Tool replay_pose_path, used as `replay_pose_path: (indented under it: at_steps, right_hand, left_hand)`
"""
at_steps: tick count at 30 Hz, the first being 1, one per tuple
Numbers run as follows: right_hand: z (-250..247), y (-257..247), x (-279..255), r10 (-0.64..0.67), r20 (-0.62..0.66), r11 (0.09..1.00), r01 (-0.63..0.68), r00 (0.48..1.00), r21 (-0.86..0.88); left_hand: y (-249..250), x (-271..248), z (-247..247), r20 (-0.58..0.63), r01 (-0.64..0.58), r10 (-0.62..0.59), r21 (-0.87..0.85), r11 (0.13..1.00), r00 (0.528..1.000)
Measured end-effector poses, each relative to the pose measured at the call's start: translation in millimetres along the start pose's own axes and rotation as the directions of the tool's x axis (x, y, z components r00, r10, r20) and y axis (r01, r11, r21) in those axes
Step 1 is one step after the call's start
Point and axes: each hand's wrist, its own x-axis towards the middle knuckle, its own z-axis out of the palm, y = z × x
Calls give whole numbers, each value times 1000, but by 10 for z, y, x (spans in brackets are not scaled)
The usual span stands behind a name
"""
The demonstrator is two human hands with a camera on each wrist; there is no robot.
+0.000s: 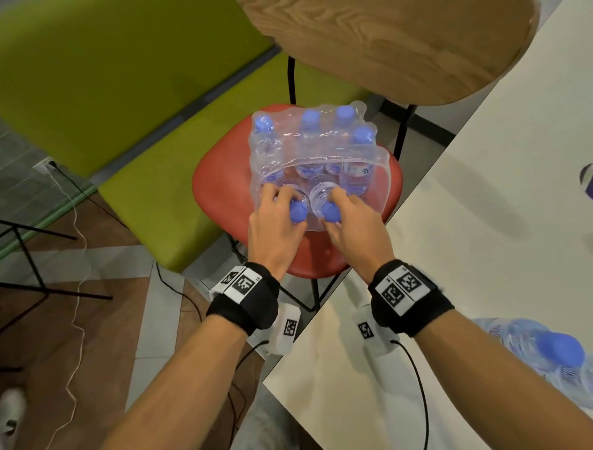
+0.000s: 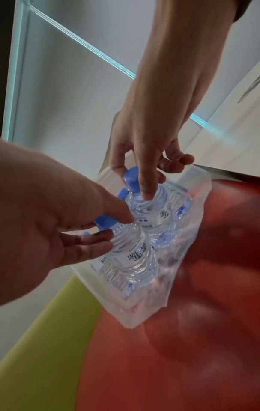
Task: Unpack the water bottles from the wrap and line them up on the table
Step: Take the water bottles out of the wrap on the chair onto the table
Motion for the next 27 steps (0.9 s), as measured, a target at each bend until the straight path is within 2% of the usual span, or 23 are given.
replay_pose_path:
  at_steps: [4, 10, 14, 18, 23, 27]
  right_hand:
    - [-109, -64, 100, 35, -42, 997, -31, 999, 75]
    - [-305, -103, 144, 237, -133, 958, -209, 962, 196]
    - [-244, -108, 80, 247, -126, 950, -214, 961, 227]
    - [-263, -47, 123, 229, -127, 953, -196, 965, 232]
    - [-249, 75, 111, 221, -71, 946, -196, 973, 258]
    - [-250, 155, 70, 234, -58, 925, -204, 971, 320]
  left_hand:
    - [18, 71, -58, -21, -11, 10, -41, 999, 1000]
    - [34, 327, -224, 0, -180, 180, -2, 984, 984]
    - [38, 245, -148, 26, -237, 237, -27, 971, 971]
    - [14, 241, -90, 36, -158, 161, -81, 984, 986]
    - [-38, 169, -50, 20, -52, 57, -204, 978, 998]
    - [-153, 44, 61, 74, 36, -18, -250, 967, 997]
